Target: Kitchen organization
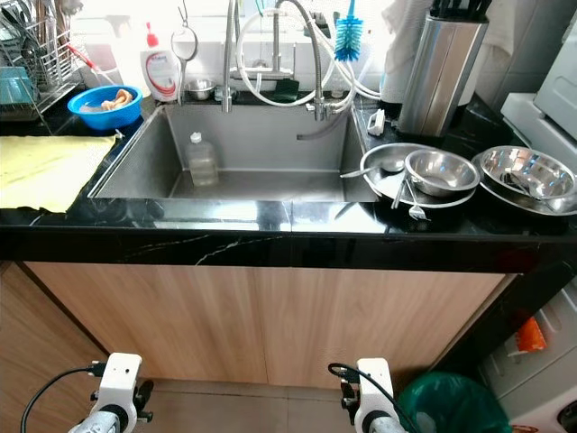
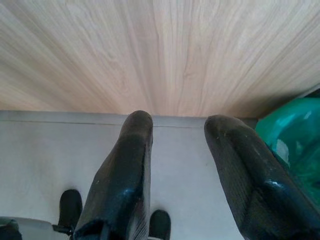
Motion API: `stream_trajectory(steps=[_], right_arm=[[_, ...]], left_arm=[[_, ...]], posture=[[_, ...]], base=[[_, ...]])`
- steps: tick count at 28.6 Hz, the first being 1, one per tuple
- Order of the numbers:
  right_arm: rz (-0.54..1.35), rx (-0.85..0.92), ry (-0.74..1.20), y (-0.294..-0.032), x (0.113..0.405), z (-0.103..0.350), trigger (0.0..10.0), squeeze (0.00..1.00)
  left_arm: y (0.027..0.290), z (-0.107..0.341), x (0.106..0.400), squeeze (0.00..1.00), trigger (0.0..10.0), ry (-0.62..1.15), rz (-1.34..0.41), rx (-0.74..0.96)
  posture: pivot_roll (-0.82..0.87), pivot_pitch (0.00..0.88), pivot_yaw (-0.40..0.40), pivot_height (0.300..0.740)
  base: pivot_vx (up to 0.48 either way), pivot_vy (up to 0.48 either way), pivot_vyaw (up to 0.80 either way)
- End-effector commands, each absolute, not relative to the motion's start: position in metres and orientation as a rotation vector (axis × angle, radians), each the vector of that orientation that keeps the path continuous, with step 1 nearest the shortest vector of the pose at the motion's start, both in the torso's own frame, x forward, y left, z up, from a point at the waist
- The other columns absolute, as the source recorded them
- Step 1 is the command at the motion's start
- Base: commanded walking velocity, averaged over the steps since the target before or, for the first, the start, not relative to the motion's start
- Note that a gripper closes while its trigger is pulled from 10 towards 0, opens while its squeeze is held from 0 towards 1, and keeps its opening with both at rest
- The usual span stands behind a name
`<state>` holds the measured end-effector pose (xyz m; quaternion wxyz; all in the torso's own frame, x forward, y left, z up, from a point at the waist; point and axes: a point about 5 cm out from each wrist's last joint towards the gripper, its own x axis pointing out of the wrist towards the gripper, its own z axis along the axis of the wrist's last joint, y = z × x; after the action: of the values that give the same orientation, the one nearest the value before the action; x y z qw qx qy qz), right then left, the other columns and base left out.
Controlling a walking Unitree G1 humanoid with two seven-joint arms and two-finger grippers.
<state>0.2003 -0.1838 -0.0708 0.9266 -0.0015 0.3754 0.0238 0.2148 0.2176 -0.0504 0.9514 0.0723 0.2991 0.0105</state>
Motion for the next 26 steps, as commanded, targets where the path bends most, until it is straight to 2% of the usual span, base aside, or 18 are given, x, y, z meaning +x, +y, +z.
stream_trajectory(steps=[1, 4, 5, 8, 9, 12, 15, 21, 24, 26], right_arm=[[0.071, -0.036, 0.753, -0.184, 0.202, -0.069, 10.0, 0.00], [0.099, -0.128, 0.726, -0.185, 0.203, -0.067, 10.0, 0.00], [0.061, -0.115, 0.709, -0.187, 0.201, -0.067, 10.0, 0.00], [0.038, -0.093, 0.702, -0.188, 0.199, -0.068, 10.0, 0.00], [0.058, -0.104, 0.502, -0.210, 0.213, -0.045, 10.0, 0.00], [0.068, -0.123, 0.349, -0.226, 0.213, -0.024, 10.0, 0.00], [0.052, -0.145, 0.240, -0.227, 0.211, -0.001, 10.0, 0.00], [0.037, -0.149, 0.177, -0.222, 0.206, 0.016, 10.0, 0.00], [0.030, -0.155, 0.138, -0.218, 0.196, 0.030, 10.0, 0.00], [-0.040, -0.165, 0.109, -0.223, 0.189, 0.040, 10.0, 0.00]], left_arm=[[0.223, -0.048, 0.213, 0.00, 10.0, 0.583, 0.021, 0.155], [0.228, -0.043, 0.208, 0.00, 10.0, 0.501, -0.003, 0.184], [0.230, -0.037, 0.204, 0.00, 10.0, 0.435, -0.018, 0.191], [0.230, -0.034, 0.202, 0.00, 10.0, 0.400, -0.025, 0.194], [0.234, -0.027, 0.198, 0.00, 10.0, 0.345, -0.022, 0.206], [0.240, -0.016, 0.192, 0.00, 10.0, 0.274, -0.007, 0.215], [0.240, -0.001, 0.186, 0.00, 10.0, 0.193, 0.000, 0.226], [0.236, 0.012, 0.178, 0.00, 10.0, 0.142, -0.003, 0.228], [0.234, 0.028, 0.168, 0.00, 10.0, 0.089, 0.020, 0.213], [0.236, 0.045, 0.164, 0.00, 10.0, 0.033, 0.069, 0.199]], posture=[[-0.05, 0.000, 0.004, 0.740], [-0.06, 0.000, 0.011, 0.740], [-0.07, 0.000, 0.013, 0.740], [-0.07, 0.000, 0.014, 0.740], [-0.07, 0.000, 0.011, 0.740], [-0.07, 0.000, 0.007, 0.740], [-0.07, 0.000, 0.008, 0.740], [-0.07, 0.000, 0.005, 0.740], [-0.07, 0.000, 0.006, 0.740], [-0.08, 0.000, 0.003, 0.740]], base=[[0.000, 0.000, 0.00], [0.000, 0.000, 0.00], [0.000, 0.000, 0.00], [0.000, 0.000, 0.00], [0.000, 0.000, 0.00], [0.000, 0.000, 0.00], [0.000, 0.000, 0.00], [0.000, 0.000, 0.00], [0.000, 0.000, 0.00], [0.000, 0.000, 0.00]])
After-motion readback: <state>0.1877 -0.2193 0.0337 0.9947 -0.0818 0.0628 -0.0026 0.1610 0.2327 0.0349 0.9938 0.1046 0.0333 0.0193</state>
